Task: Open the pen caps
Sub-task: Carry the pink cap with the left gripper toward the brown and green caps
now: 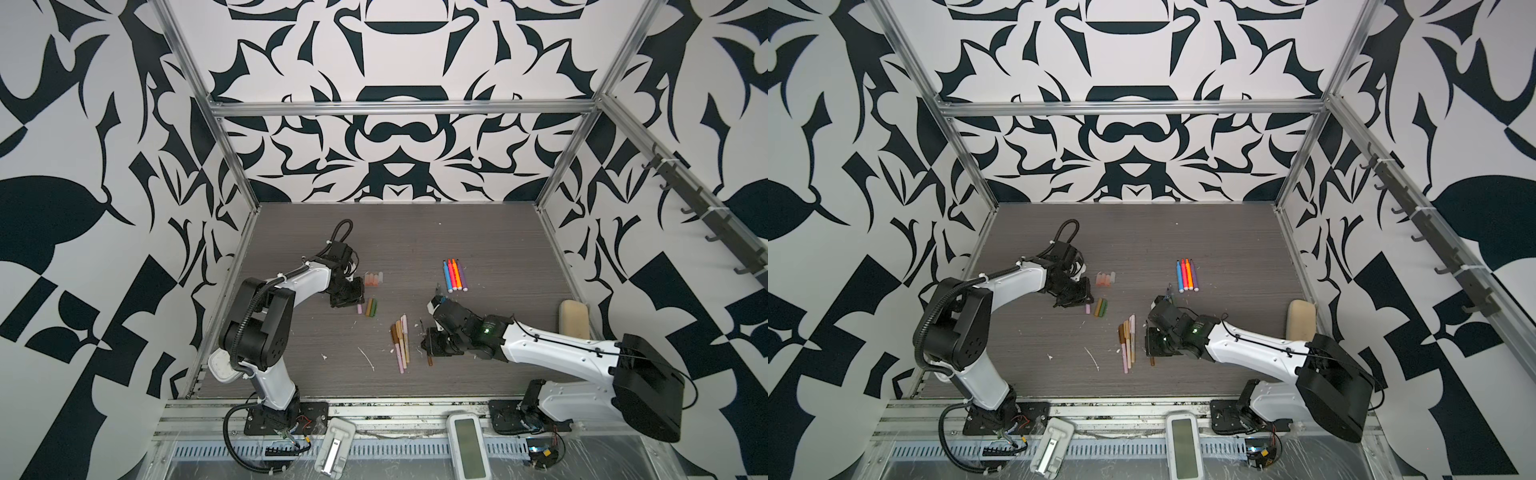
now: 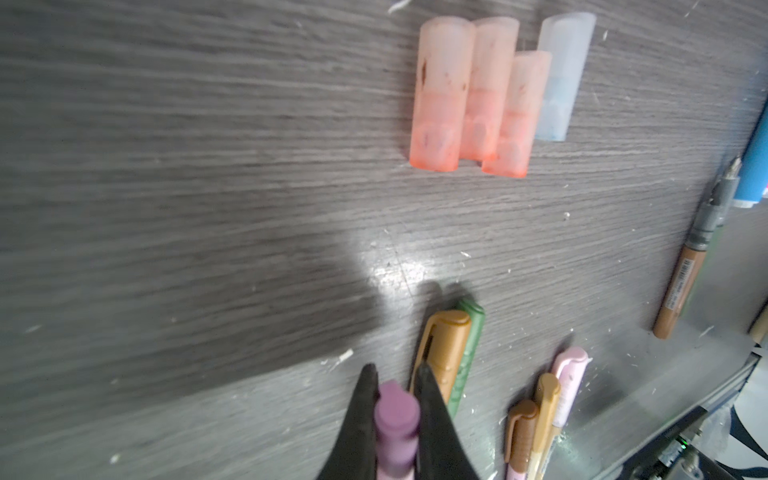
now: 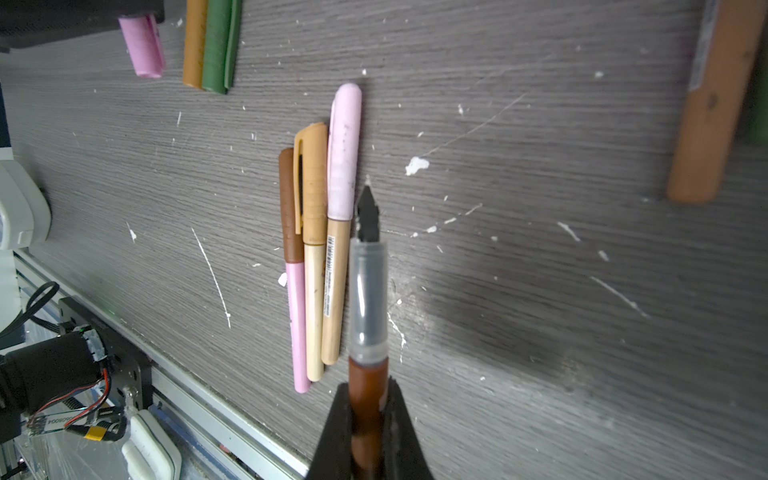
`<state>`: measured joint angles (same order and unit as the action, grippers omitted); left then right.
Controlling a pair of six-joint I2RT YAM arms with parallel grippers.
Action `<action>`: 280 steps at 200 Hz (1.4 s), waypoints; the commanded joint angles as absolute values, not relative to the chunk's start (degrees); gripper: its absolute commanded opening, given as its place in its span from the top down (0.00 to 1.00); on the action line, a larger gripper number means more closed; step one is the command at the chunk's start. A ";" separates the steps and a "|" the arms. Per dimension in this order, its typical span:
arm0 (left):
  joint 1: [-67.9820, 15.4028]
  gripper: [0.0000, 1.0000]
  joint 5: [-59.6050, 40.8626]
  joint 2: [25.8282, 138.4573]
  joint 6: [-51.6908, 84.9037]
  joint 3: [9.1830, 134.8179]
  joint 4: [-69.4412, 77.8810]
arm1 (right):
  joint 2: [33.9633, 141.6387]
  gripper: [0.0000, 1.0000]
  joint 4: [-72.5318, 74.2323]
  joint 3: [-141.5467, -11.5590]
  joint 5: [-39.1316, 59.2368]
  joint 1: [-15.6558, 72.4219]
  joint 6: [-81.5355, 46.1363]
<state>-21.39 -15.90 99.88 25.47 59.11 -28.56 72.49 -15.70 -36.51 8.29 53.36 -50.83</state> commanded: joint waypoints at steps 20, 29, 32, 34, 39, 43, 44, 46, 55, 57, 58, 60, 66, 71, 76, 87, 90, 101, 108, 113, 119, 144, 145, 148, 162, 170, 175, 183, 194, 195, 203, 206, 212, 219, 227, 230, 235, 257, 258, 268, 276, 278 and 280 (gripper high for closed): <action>-21.57 0.81 -18.12 101.08 25.70 60.05 -28.26 | 72.16 1.00 -15.91 -38.01 7.32 53.38 -49.92; -21.66 0.80 -18.60 101.00 25.90 59.77 -27.89 | 72.16 1.00 -15.85 -37.90 7.32 53.44 -50.01; -21.71 0.80 -18.69 100.99 25.92 59.77 -27.79 | 72.16 1.00 -15.83 -37.88 7.33 53.44 -50.01; -21.78 0.80 -18.71 100.99 25.93 59.70 -27.69 | 72.11 1.00 -15.82 -37.88 7.35 53.37 -50.01; -21.86 0.80 -18.87 101.09 26.01 59.73 -27.61 | 72.06 1.00 -15.74 -37.80 7.35 53.41 -49.94; -21.92 0.79 -18.88 101.08 26.02 59.68 -27.58 | 72.05 1.00 -15.69 -37.75 7.31 53.35 -50.01; -21.95 0.80 -18.89 101.12 26.02 59.68 -27.59 | 72.06 1.00 -15.75 -37.73 7.30 53.40 -50.01; -21.90 0.79 -18.96 101.15 26.02 59.68 -27.59 | 72.02 1.00 -15.74 -37.72 7.34 53.43 -50.05; -21.97 0.79 -19.05 101.24 26.08 59.72 -27.49 | 71.98 1.00 -15.73 -37.73 7.38 53.39 -50.02; -22.02 0.79 -19.13 101.25 26.10 59.69 -27.51 | 71.98 1.00 -15.69 -37.64 7.36 53.38 -50.01; -21.99 0.79 -19.15 101.25 26.10 59.68 -27.51 | 71.98 1.00 -15.67 -37.63 7.37 53.41 -49.97; -22.00 0.79 -19.20 101.34 26.10 59.68 -27.47 | 71.98 1.00 -15.65 -37.62 7.36 53.43 -50.00; -22.11 0.79 -19.32 101.34 26.10 59.84 -27.40 | 71.91 1.00 -15.77 -37.62 7.31 53.42 -50.01; -22.12 0.78 -19.37 101.40 26.19 59.77 -27.40 | 71.90 1.00 -15.73 -37.62 7.31 53.41 -50.00; -22.17 0.78 -19.47 101.43 26.19 59.85 -27.41 | 71.87 1.00 -15.77 -37.63 7.36 53.36 -49.98; -22.32 0.77 -19.49 101.49 26.28 59.88 -27.31 | 71.79 1.00 -15.78 -37.49 7.29 53.43 -49.99; -22.26 0.77 -19.51 101.51 26.28 59.89 -27.28 | 71.72 1.00 -15.74 -37.45 7.29 53.39 -49.94; -22.38 0.77 -19.44 101.51 26.37 59.97 -27.30 | 71.63 1.00 -15.74 -37.36 7.25 53.43 -50.01; -22.48 0.77 -19.54 101.51 26.37 59.97 -27.27 | 71.48 1.00 -15.78 -37.31 7.29 53.37 -50.05; -22.47 0.77 -19.60 101.52 26.37 59.94 -27.30 | 71.41 1.00 -15.77 -37.27 7.28 53.40 -50.10; -22.48 0.77 -19.60 101.58 26.46 60.01 -27.29 | 71.33 1.00 -15.74 -37.14 7.16 53.43 -50.11; -22.65 0.77 -19.64 101.60 26.54 60.02 -27.17 | 71.10 1.00 -15.64 -36.82 7.12 53.43 -50.23; -22.70 0.77 -19.66 101.60 26.54 59.98 -27.21 | 71.10 1.00 -15.60 -36.78 7.07 53.39 -50.25; -22.70 0.77 -19.64 101.60 26.54 59.97 -27.22 | 71.03 1.00 -15.56 -36.74 7.08 53.35 -50.27; -22.73 0.76 -19.75 101.68 26.64 59.95 -27.11 | 70.86 1.00 -15.47 -36.57 7.10 53.43 -50.44; -22.83 0.76 -19.75 101.69 26.74 59.86 -27.16 | 70.75 1.00 -15.47 -36.50 7.12 53.43 -50.45; -22.77 0.76 -19.77 101.68 26.72 59.87 -27.03 | 70.74 1.00 -15.47 -36.48 7.10 53.42 -50.45; -22.92 0.76 -19.77 101.71 26.72 59.92 -27.07 | 70.69 1.00 -15.49 -36.37 7.06 53.44 -50.57; -22.95 0.75 -19.78 101.71 26.72 59.82 -27.00 | 70.66 1.00 -15.47 -36.38 7.10 53.41 -50.54; -22.99 0.74 -19.73 101.70 26.72 59.79 -26.95 | 70.66 1.00 -15.42 -36.38 7.11 53.42 -50.54; -23.02 0.73 -19.77 101.67 26.72 59.78 -26.94 | 70.58 1.00 -15.55 -36.39 7.12 53.40 -50.56; -22.97 0.73 -19.73 101.62 26.72 59.80 -26.94 | 70.57 1.00 -15.53 -36.34 7.11 53.36 -50.55; -22.95 0.72 -19.71 101.69 26.74 59.71 -26.93 | 70.48 1.00 -15.48 -36.30 7.11 53.38 -50.58; -22.95 0.72 -19.66 101.60 26.72 59.75 -26.87 | 70.37 1.00 -15.59 -36.30 7.04 53.39 -50.62; -23.01 0.72 -19.70 101.58 26.81 59.75 -26.86 | 70.40 1.00 -15.55 -36.24 6.99 53.43 -50.63; -23.04 0.72 -19.69 101.55 26.81 59.74 -26.87 | 70.36 1.00 -15.56 -36.25 7.04 53.37 -50.63; -23.04 0.72 -19.70 101.58 26.81 59.60 -26.86 | 70.32 1.00 -15.56 -36.30 7.00 53.44 -50.63; -23.10 0.72 -19.65 101.51 26.74 59.64 -26.83 | 70.42 1.00 -15.56 -36.29 7.01 53.39 -50.54; -23.11 0.72 -19.67 101.51 26.77 59.62 -26.82 | 70.47 1.00 -15.56 -36.25 7.02 53.42 -50.58; -23.03 0.72 -19.69 101.52 26.72 59.67 -26.85 | 70.51 1.00 -15.56 -36.37 6.97 53.42 -50.54; -23.08 0.72 -19.69 101.56 26.72 59.65 -26.81 | 70.51 1.00 -15.56 -36.39 6.98 53.43 -50.54; -23.04 0.72 -19.64 101.55 26.72 59.60 -26.83 | 70.54 1.00 -15.56 -36.39 7.02 53.43 -50.54; -23.03 0.72 -19.65 101.54 26.72 59.59 -26.86 | 70.57 1.00 -15.56 -36.39 6.98 53.44 -50.56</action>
